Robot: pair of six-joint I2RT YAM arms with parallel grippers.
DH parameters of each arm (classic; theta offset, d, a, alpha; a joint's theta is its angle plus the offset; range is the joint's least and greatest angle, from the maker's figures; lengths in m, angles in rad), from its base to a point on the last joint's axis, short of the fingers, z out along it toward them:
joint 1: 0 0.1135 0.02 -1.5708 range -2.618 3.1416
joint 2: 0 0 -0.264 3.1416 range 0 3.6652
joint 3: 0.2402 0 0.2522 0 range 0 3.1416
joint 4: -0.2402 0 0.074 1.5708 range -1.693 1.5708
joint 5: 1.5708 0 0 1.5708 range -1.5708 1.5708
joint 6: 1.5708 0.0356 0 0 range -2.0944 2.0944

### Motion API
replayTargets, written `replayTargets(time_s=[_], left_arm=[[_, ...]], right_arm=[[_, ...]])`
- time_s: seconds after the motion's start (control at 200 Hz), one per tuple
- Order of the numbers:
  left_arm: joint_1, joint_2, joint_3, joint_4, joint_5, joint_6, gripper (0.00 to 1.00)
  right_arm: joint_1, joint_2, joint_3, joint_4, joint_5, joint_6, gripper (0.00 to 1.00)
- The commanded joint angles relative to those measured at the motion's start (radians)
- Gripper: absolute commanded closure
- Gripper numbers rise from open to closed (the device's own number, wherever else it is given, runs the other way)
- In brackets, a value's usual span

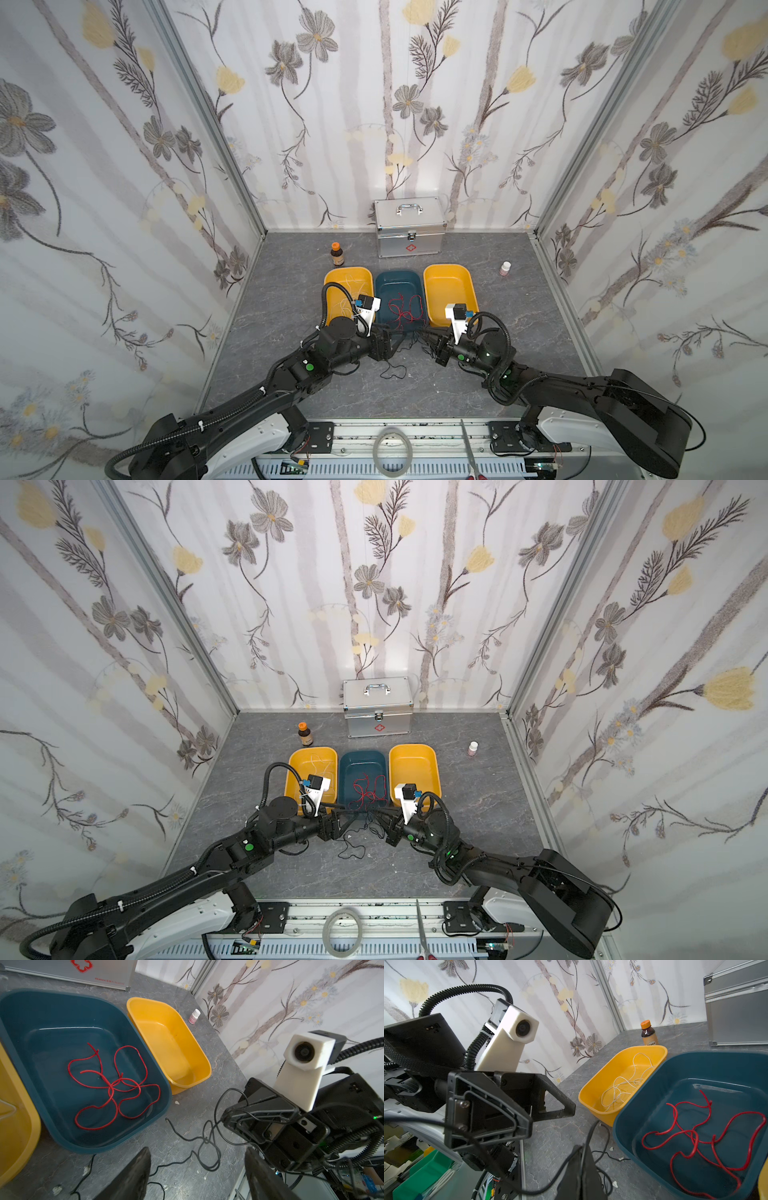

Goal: Untangle the cables

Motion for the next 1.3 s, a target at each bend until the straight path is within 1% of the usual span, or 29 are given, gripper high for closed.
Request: replayTargets(time_s=[0.0,0.1,0.18,0.31,0.4,0.465,0.565,0.675,0.734,0.849,0.969,1.099,1.189,1.229,1.294], left_arm=[[0.001,0.025,0.019,-0.016,0.046,0.022,0.29],[0.0,0.057,0.018,-0.027,0.054,0.029,0.29],[-0.001,0.088,-0.001,0.004,0.066,0.035,0.3],[-0.011,0.161,-0.044,0.136,0.145,0.074,0.29],[-0.027,0.216,-0.073,0.216,0.161,0.11,0.28],[-0.04,0.261,-0.079,0.259,0.16,0.136,0.28],[-0.053,0.312,-0.078,0.285,0.122,0.171,0.29],[-0.062,0.337,-0.12,0.431,0.116,0.182,0.3],[-0.073,0.378,-0.118,0.456,0.114,0.206,0.31],[-0.088,0.436,-0.113,0.472,0.132,0.256,0.34],[-0.098,0.468,-0.14,0.548,0.158,0.272,0.36],[-0.105,0.495,-0.101,0.478,0.162,0.312,0.47],[-0.111,0.506,-0.089,0.469,0.165,0.316,0.56],[-0.11,0.505,-0.088,0.467,0.158,0.314,0.63],[-0.11,0.496,-0.087,0.447,0.137,0.311,0.8]], right_arm=[[0.0,-0.015,-0.029,0.013,0.003,0.05,1.0],[0.0,-0.044,-0.088,0.047,0.016,0.091,1.0],[0.0,-0.066,-0.128,0.076,0.024,0.111,1.0],[-0.001,-0.096,-0.144,0.073,0.029,0.118,1.0],[-0.004,-0.107,-0.151,0.083,0.035,0.124,1.0],[-0.005,-0.105,-0.149,0.088,0.03,0.129,1.0],[-0.008,-0.098,-0.155,0.11,0.021,0.143,1.0],[-0.014,-0.09,-0.171,0.159,0.013,0.17,1.0],[-0.018,-0.081,-0.177,0.192,-0.001,0.189,1.0],[-0.027,-0.055,-0.183,0.258,-0.028,0.223,1.0],[-0.042,-0.033,-0.197,0.314,-0.038,0.25,1.0],[-0.044,-0.019,-0.192,0.319,-0.055,0.255,1.0],[-0.046,-0.018,-0.191,0.318,-0.052,0.256,1.0],[-0.047,-0.023,-0.194,0.316,-0.046,0.256,1.0],[-0.049,-0.041,-0.2,0.301,-0.027,0.258,1.0]])
